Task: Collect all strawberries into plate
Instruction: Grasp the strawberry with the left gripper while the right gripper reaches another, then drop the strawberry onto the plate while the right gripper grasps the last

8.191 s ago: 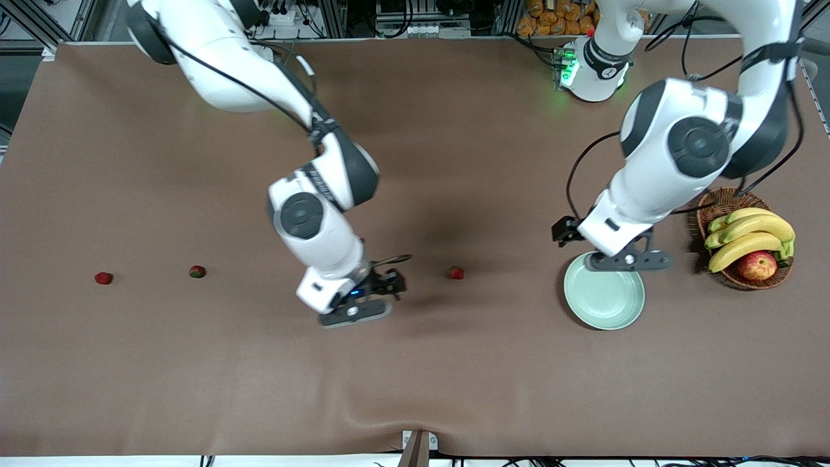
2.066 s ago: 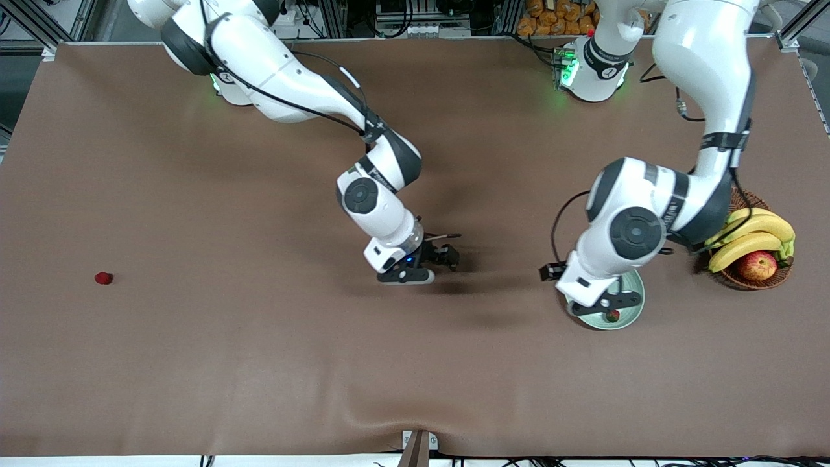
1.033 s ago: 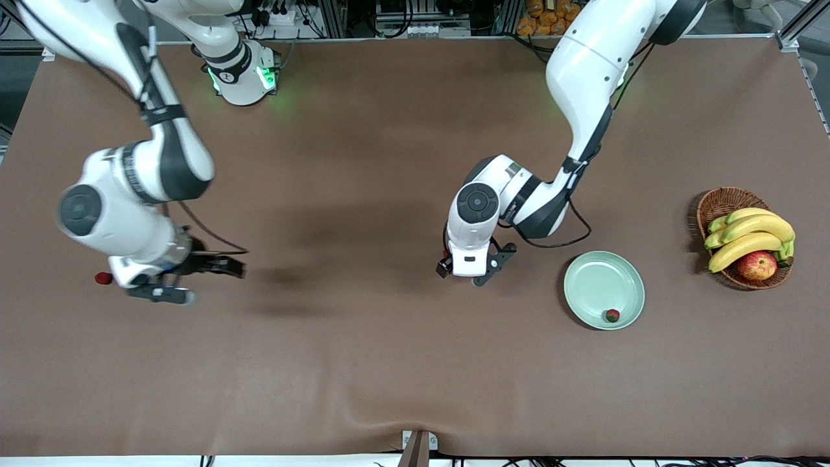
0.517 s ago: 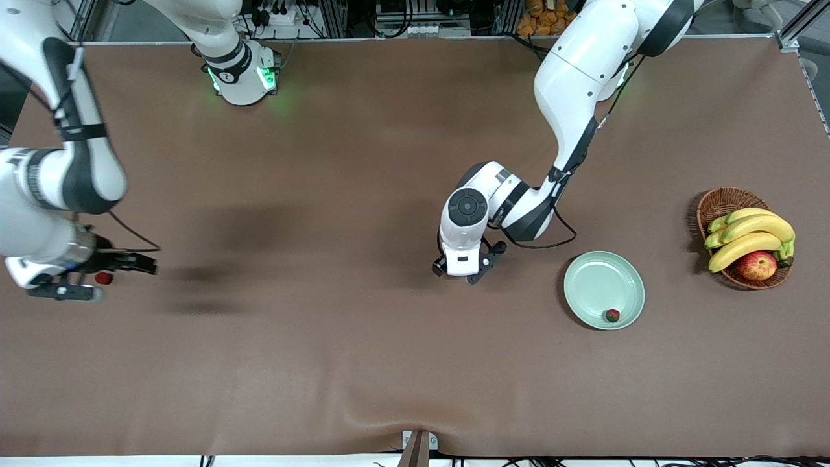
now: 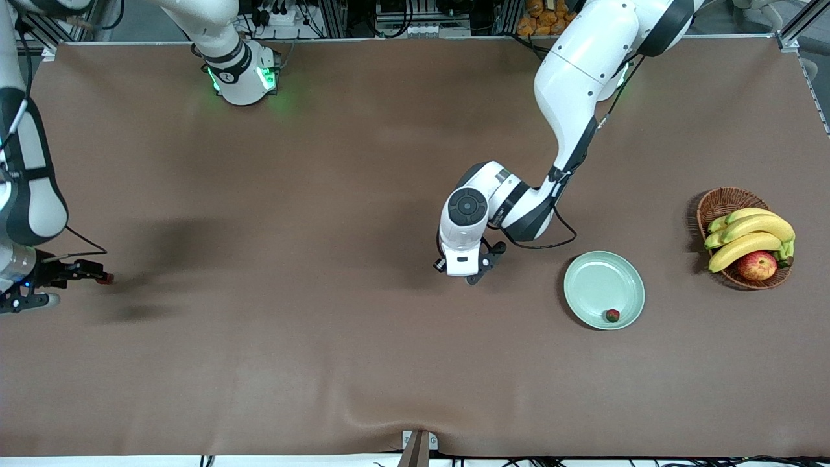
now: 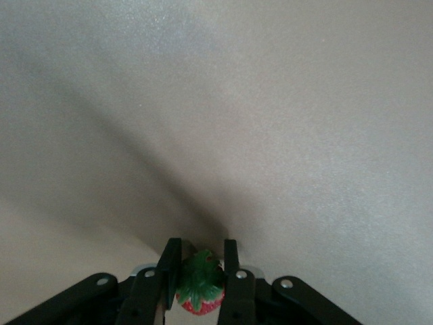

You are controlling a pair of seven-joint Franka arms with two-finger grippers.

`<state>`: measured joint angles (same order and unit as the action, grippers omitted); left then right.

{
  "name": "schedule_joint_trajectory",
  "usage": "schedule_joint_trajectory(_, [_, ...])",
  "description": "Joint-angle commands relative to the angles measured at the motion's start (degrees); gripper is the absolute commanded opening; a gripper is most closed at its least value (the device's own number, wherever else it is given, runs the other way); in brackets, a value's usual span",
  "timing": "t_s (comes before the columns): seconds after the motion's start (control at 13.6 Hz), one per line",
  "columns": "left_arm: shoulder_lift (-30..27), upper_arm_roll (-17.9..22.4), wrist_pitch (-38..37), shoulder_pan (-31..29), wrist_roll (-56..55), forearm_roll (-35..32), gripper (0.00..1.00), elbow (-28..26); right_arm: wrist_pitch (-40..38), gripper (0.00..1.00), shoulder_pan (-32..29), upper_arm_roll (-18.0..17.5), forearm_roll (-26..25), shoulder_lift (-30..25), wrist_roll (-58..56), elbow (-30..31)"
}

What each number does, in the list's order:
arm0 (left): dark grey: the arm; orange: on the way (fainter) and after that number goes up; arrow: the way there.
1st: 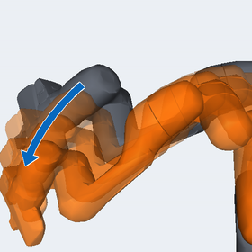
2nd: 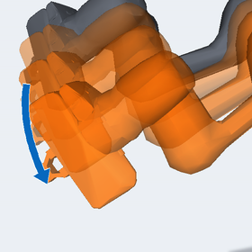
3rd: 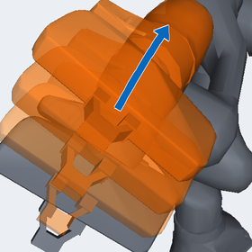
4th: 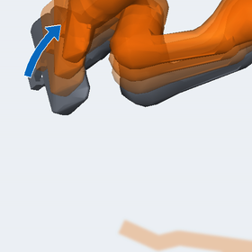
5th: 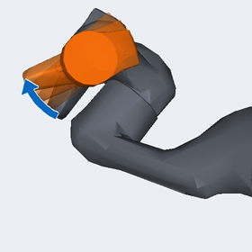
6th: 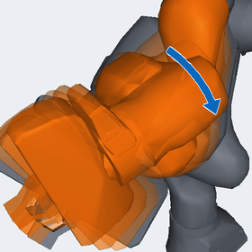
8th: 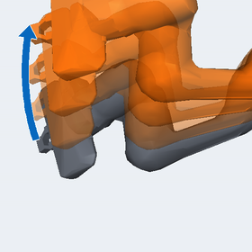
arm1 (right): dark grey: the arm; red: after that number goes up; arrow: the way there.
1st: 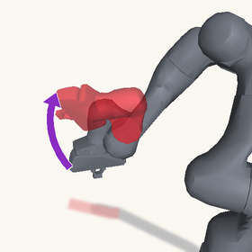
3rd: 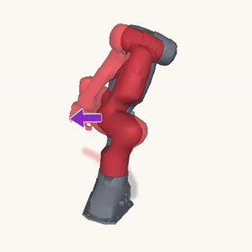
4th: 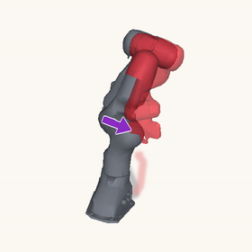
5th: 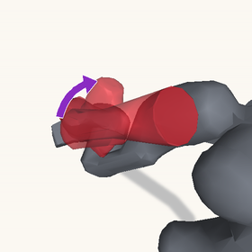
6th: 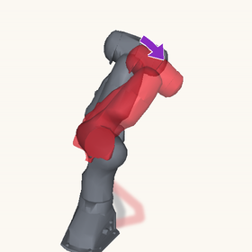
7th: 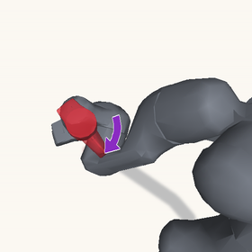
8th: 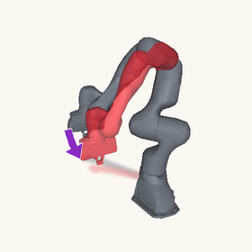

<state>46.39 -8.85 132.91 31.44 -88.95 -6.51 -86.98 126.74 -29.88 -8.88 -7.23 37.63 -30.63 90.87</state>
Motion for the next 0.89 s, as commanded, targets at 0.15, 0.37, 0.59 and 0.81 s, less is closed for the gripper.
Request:
schedule_joint_trajectory(0.15, [-4.7, 0.8, -3.8, -2.5, 3.7, 0.3, 0.00, 0.1, 5.2, 1.00, -3.3, -1.4, -1.2, 5.8, -5.2, -3.8])
schedule_joint_trajectory(0.37, [-8.8, 0.8, -7.9, -8.0, 13.0, 0.3, 0.00, 0.1, 4.8, 1.00, -4.2, -1.4, -1.1, 6.8, -4.6, -3.2])
schedule_joint_trajectory(0.59, [-10.2, 0.8, -11.0, -14.1, 25.7, 0.3, 0.00, 0.0, 4.6, 1.00, -4.9, -1.4, -0.9, 7.5, -2.3, -2.1])
schedule_joint_trajectory(0.81, [-10.5, 0.8, -14.4, -20.5, 41.2, 0.3, 0.00, -0.6, 4.4, 1.00, -4.8, -0.8, -1.1, 7.5, -1.1, -0.8])
